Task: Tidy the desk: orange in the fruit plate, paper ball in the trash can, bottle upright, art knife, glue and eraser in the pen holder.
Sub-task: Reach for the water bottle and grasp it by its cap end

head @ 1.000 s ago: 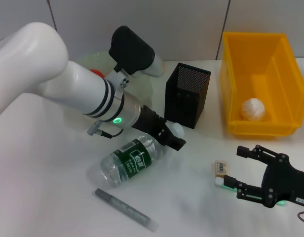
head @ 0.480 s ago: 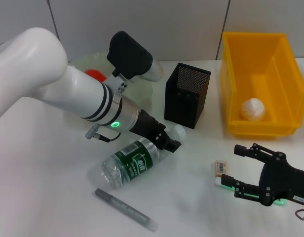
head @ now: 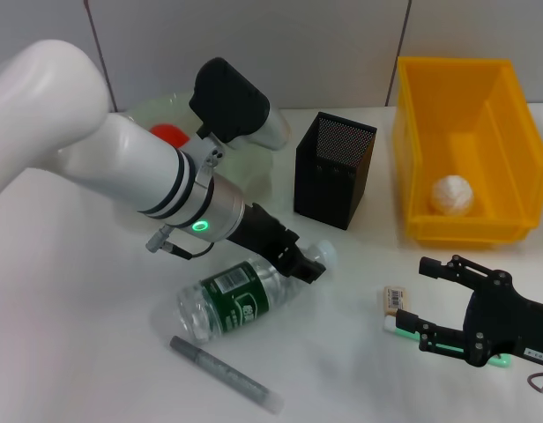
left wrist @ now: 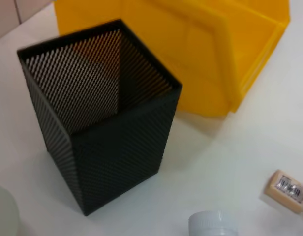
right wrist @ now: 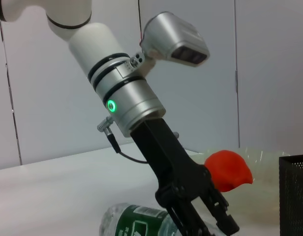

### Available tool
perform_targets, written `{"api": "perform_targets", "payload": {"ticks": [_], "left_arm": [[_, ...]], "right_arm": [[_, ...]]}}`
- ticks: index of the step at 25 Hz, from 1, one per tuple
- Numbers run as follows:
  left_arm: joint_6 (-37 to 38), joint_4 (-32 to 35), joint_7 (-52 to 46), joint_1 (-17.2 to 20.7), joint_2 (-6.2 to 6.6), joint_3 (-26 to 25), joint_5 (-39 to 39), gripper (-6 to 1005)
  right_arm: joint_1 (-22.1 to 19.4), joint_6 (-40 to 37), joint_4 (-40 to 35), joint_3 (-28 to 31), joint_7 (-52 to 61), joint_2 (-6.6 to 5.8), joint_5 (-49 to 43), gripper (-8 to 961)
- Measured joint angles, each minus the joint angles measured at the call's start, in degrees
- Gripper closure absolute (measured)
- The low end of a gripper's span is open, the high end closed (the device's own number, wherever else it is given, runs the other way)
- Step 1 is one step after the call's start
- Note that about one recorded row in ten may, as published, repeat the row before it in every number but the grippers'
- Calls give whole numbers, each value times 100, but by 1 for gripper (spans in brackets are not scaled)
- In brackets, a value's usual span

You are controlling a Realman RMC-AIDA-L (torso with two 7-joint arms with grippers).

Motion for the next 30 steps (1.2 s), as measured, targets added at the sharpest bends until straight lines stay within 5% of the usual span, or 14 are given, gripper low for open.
{"api": "perform_targets", "payload": {"ticks": [30], "left_arm": [[-878,12,44,55,-42,970,-148,374]], "right_arm": [[62,-35,0,-17,50,-9,0,164]]}}
